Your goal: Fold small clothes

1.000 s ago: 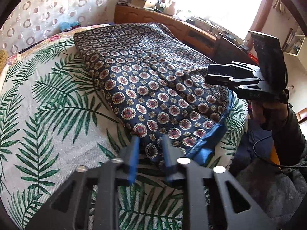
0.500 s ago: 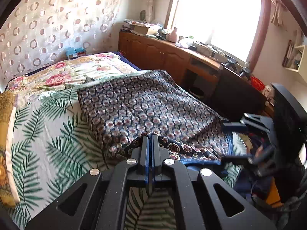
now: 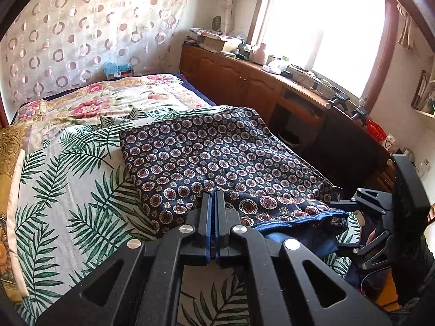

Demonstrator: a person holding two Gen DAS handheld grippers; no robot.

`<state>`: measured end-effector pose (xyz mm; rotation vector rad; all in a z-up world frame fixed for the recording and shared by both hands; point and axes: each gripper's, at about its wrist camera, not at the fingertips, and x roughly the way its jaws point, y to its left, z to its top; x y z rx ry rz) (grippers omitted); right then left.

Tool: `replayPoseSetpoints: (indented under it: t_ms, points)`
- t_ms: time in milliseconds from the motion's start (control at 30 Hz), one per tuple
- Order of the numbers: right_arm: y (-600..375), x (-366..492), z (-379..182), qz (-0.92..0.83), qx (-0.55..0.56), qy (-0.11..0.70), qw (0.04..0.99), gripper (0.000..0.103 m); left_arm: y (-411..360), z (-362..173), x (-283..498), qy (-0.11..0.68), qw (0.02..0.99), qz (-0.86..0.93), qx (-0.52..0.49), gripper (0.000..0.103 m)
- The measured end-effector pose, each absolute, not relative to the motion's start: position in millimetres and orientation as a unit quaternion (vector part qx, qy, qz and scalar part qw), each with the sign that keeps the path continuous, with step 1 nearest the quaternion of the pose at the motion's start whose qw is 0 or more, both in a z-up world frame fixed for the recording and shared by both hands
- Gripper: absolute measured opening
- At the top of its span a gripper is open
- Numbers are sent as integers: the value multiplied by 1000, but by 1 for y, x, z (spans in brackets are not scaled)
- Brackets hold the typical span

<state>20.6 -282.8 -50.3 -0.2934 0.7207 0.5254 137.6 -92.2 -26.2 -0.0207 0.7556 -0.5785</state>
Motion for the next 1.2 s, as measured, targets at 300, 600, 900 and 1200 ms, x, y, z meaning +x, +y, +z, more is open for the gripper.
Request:
replayPoseSetpoints:
  t_ms: [300,600,900,1200]
  points:
    - [-291,42,-57,249,-141,362,887,6,-87,-25,141,361,893,-269,-12,2]
    - [-287,101,3,240,-110,291,920,5,-72,-13,159,352,906,-233,-20,2]
    - [-248,175,10,226,-170,294,913,5,-59,-20,201,360,905,-226,-31,17]
    - [-227,229,-2,241,-183,321,897,5,-49,-28,225,363,907,-215,-14,75]
